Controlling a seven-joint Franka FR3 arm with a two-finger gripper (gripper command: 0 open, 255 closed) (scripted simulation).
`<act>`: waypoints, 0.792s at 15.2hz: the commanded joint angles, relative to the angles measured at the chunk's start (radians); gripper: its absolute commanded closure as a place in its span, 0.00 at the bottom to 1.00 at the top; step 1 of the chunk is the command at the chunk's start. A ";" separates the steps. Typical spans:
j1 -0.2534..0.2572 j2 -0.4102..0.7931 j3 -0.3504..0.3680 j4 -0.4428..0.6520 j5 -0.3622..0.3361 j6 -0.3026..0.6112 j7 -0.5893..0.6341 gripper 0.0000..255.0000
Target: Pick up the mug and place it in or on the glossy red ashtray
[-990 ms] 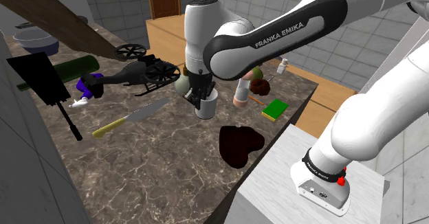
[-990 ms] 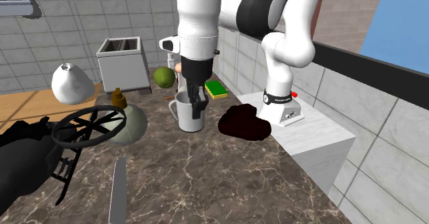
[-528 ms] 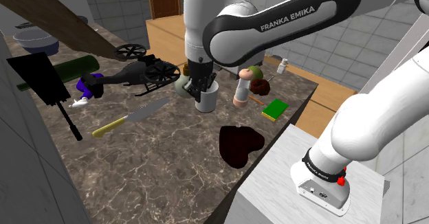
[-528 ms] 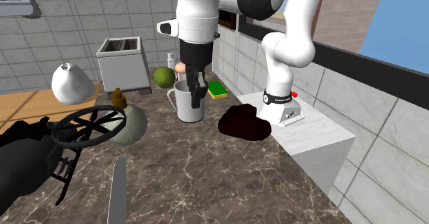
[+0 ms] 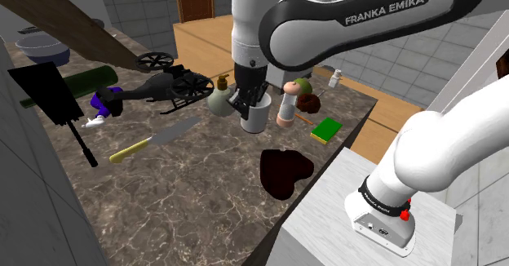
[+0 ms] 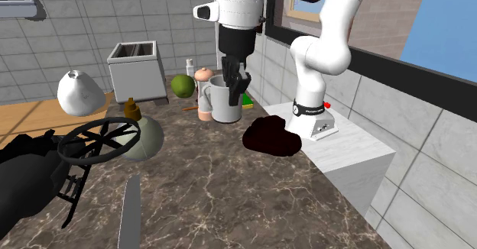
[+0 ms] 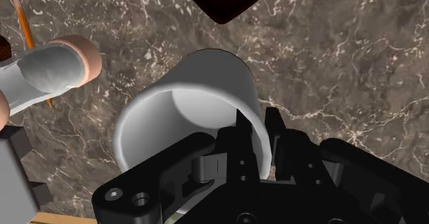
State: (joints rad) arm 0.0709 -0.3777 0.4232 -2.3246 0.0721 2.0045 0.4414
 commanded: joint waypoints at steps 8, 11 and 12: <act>0.122 -0.340 -0.008 -0.191 0.117 -0.143 0.025 1.00; 0.125 -0.334 0.002 -0.227 0.124 -0.101 0.027 1.00; 0.126 -0.332 0.005 -0.239 0.126 -0.087 0.027 1.00</act>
State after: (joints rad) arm 0.1935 -0.7061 0.4250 -2.5500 0.1943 1.9068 0.4669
